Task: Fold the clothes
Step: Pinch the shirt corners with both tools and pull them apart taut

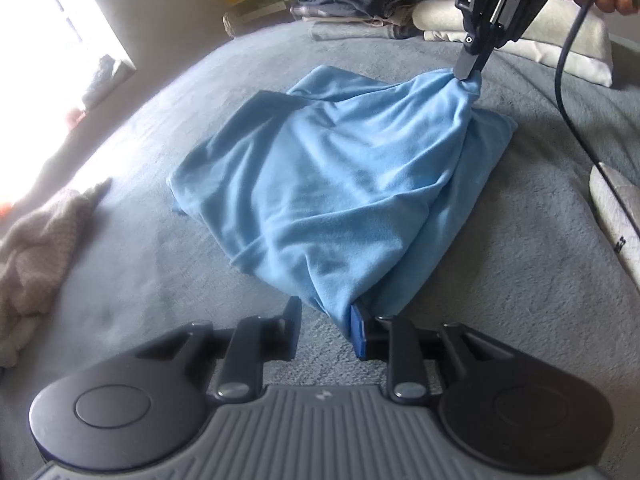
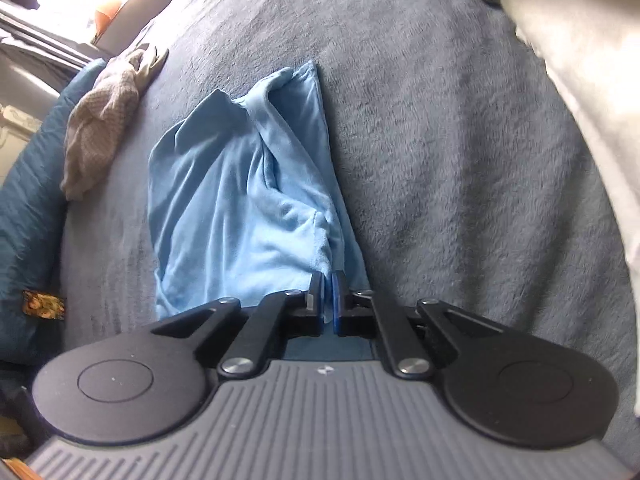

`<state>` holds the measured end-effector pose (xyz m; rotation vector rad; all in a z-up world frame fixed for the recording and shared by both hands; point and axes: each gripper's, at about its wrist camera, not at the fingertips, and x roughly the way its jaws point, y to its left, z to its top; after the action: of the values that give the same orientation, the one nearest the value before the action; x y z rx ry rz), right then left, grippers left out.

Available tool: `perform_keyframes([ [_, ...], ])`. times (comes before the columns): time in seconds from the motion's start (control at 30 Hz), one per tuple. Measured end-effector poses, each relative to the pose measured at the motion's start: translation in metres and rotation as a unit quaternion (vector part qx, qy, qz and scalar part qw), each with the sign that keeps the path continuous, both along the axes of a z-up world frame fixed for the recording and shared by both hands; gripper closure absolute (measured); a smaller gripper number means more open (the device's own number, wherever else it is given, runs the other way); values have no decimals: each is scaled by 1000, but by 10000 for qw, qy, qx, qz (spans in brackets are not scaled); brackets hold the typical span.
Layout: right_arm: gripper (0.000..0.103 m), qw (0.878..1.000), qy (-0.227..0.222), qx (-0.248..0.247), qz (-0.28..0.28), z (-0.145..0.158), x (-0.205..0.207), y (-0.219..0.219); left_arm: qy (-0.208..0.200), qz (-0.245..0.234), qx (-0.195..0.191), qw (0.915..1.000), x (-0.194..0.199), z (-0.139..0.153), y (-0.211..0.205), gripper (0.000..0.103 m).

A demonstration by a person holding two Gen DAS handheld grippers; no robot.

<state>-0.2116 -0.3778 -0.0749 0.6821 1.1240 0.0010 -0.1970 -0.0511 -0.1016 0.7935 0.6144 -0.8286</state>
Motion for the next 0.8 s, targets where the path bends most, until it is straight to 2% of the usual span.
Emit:
perform_keyframes([
  [0.13, 101, 10000, 33, 52, 11, 0, -3, 3, -212, -102, -126, 9996, -3, 4, 3, 78],
  [0.27, 101, 9999, -7, 138, 9, 5, -3, 5, -249, -200, -350, 9989, -5, 8, 8, 98],
  [0.43, 101, 9999, -100, 27, 136, 16, -7, 6, -102, -211, -486, 9985, -4, 8, 17, 100],
  [0.53, 102, 9998, 142, 105, -21, 4, -13, 0, -8, -229, -424, 9988, -5, 3, 23, 100],
  [0.67, 102, 9988, 185, 436, -152, 6, -26, -5, -31, -312, -506, 9982, -8, 5, 29, 100],
  [0.8, 102, 9995, 152, 259, -40, 6, -29, -5, 134, -257, -364, 9989, -4, -3, 28, 100],
])
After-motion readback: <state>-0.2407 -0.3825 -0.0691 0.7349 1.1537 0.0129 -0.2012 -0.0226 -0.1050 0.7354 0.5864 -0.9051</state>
